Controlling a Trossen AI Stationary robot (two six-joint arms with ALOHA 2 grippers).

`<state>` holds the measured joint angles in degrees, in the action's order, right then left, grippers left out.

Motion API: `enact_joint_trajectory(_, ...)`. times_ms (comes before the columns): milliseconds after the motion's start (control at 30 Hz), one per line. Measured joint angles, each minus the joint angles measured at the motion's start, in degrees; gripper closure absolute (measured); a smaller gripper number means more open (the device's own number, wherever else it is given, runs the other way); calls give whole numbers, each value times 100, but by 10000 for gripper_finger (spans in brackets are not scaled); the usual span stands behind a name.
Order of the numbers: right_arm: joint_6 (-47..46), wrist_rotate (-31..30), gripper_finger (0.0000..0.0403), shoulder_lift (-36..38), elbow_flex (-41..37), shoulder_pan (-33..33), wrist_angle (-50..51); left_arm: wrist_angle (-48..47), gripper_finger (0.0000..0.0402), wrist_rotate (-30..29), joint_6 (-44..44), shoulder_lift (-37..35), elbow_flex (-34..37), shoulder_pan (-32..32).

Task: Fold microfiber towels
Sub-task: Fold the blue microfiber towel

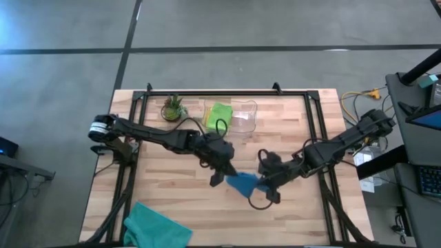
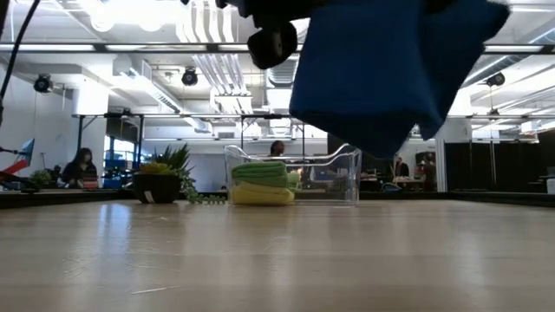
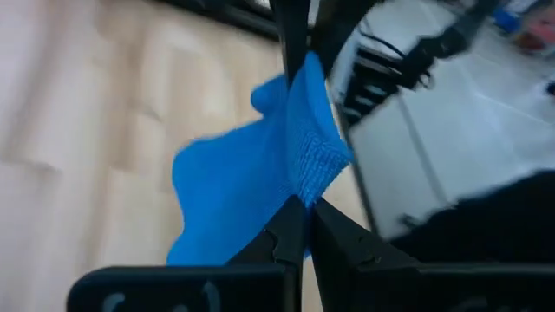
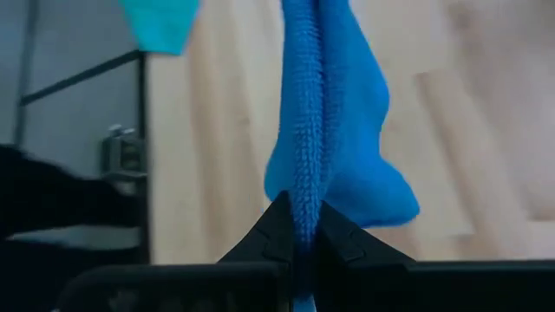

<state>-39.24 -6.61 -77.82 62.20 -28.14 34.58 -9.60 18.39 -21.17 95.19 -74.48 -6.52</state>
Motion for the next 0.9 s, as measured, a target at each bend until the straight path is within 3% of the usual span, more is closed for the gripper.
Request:
enact_joint_trajectory(233, -166, 1366, 394, -484, -56, -19, -917, 294, 401, 328, -1185, 206, 397, -539)
enact_joint_trajectory(433, 248, 1794, 394, -1237, -187, -27, -1279, 1439, 401, 245, -1452, 465, 893, -744)
enact_joint_trajectory(733, 576, 1900, 394, -2379, -643, 320, -1171, 1428, 400, -1145, -1269, 1021, 1209, -678)
enact_joint_trajectory(900, 626, 1833, 392, -2474, -774, 497, -1356, 1437, 400, -1712, -880, 1172, 1244, -542)
